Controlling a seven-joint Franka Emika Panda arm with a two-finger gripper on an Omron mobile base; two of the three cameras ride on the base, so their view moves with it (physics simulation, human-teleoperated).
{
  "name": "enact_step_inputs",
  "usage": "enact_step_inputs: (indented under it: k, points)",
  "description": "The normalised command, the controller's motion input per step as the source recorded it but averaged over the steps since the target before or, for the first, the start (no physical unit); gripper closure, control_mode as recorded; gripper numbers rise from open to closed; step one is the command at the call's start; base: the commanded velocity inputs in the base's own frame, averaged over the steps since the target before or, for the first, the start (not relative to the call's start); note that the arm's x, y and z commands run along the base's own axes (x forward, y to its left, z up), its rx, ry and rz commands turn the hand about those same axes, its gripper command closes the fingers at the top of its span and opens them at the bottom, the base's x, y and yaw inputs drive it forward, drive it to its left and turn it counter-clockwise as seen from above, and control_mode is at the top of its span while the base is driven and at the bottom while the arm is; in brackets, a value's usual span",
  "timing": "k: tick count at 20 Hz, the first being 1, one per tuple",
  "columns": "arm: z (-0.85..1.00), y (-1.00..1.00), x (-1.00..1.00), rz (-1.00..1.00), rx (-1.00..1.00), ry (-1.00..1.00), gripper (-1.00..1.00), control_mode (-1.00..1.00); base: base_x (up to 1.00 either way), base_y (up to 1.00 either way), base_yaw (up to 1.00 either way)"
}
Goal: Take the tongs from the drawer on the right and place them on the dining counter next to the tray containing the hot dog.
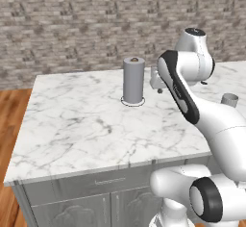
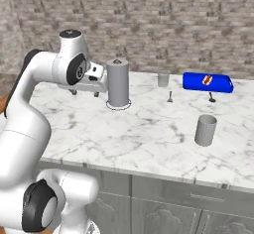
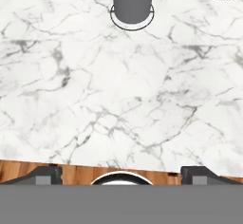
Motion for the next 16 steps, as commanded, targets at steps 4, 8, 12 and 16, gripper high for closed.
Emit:
enact_step_inputs:
  k: [4, 8, 12, 16]
  points:
    - [-0.23, -0.65, -0.67, -0.06, 0.02, 0.00, -1.00, -1.00, 0.00, 0.00, 0.00]
    - [-0.21, -0.84, -0.81, -0.10, 0.06, 0.00, -1.00, -1.00, 0.00, 0.00, 0.00]
    - [-0.24, -0.89, -0.62, -0.17, 0.06, 0.00, -1.00, -1.00, 0.00, 0.00, 0.00]
    - [-0.18, -0.75, -0.53, -0.18, 0.05, 0.00, -1.00, -1.00, 0.00, 0.00, 0.00]
